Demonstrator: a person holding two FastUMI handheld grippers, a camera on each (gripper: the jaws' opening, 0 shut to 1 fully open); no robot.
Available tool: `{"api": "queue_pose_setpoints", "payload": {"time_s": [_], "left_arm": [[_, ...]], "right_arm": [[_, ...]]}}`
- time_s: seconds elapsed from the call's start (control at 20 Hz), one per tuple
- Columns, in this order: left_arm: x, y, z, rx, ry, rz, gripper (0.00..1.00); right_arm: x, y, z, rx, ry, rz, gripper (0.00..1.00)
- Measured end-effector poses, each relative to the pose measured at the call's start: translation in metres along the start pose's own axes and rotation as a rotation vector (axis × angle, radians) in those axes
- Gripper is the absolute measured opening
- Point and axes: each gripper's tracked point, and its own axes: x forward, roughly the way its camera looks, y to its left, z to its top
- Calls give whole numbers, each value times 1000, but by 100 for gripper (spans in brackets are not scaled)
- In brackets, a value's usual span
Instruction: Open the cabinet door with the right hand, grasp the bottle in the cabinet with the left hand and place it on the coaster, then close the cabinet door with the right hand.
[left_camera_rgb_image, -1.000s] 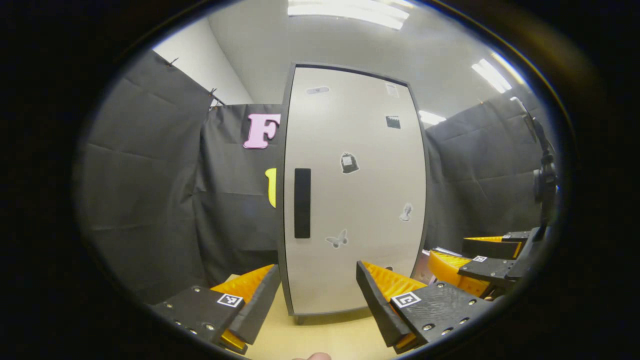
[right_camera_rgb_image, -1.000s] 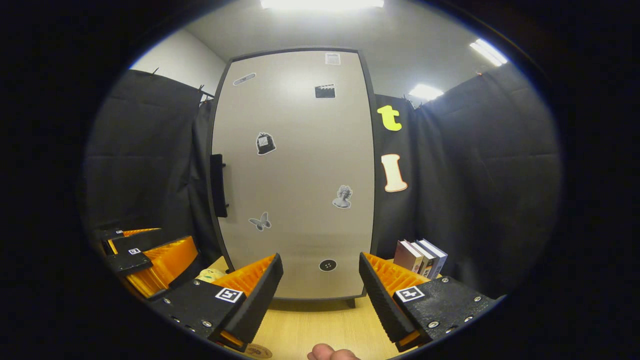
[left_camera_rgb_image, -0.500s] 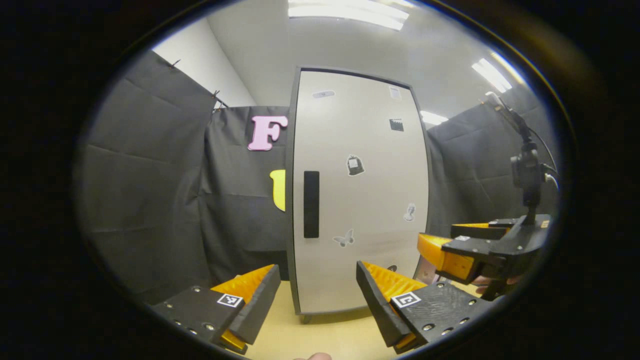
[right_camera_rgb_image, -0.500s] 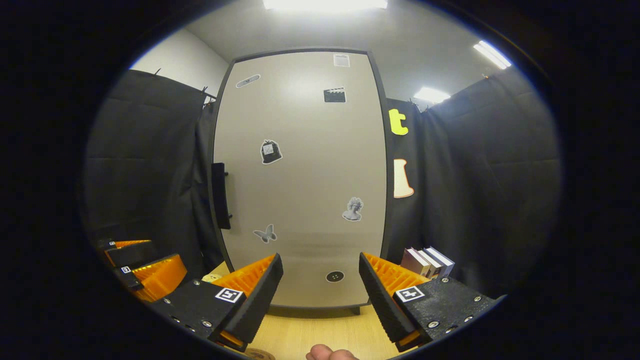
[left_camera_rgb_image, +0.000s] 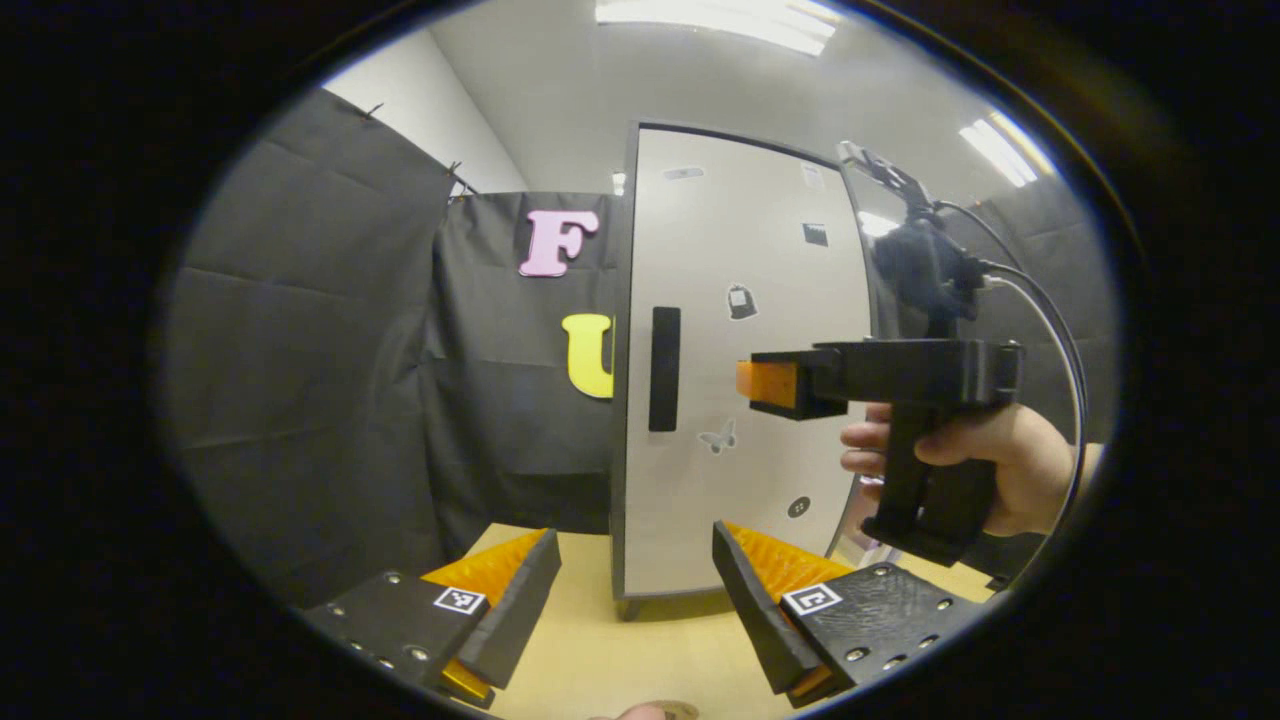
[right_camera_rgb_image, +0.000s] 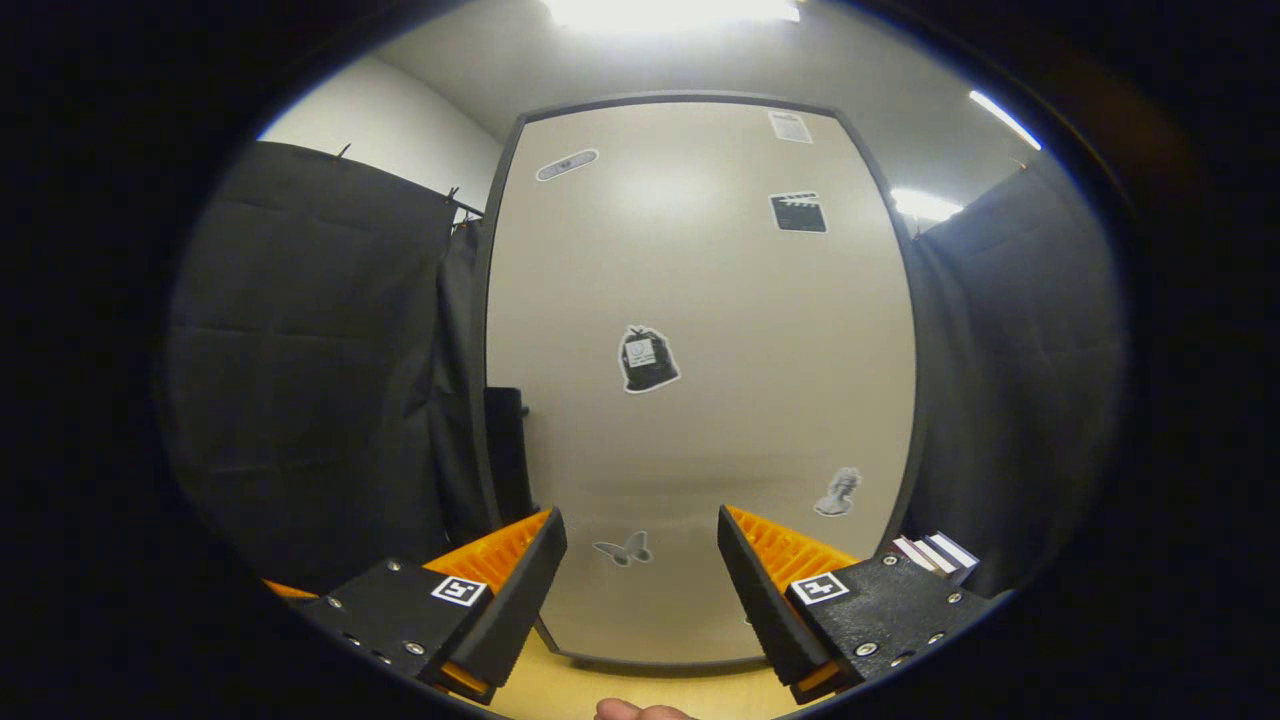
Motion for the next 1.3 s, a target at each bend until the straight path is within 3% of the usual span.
{"api": "queue_pose_setpoints", "payload": {"time_s": [0.2, 0.5, 0.6, 0.7, 0.75, 0.95, 1.25, 1.3], "left_arm": [[-14, 20, -7, -10, 15, 32, 92], [-27, 37, -10, 3, 13, 56, 88], [-29, 38, -9, 9, 12, 53, 92], [-29, 40, -9, 28, 15, 56, 88], [-30, 39, -8, 32, 10, 56, 88], [-31, 35, -3, 25, -6, 45, 92], [-35, 36, 0, 34, -26, 28, 92], [-34, 35, 1, 31, -28, 23, 88]], "right_arm": [[34, 44, -5, 38, 17, 86, 95], [73, 79, -20, 40, 84, 125, 87], [78, 77, -30, -2, 122, 106, 67], [79, 77, -28, -2, 119, 104, 33], [81, 78, -28, -1, 118, 113, 28], [77, 78, -29, -21, 126, 133, 20], [52, 82, -26, -24, 131, 172, 20], [44, 83, -24, -26, 132, 182, 20]]}}
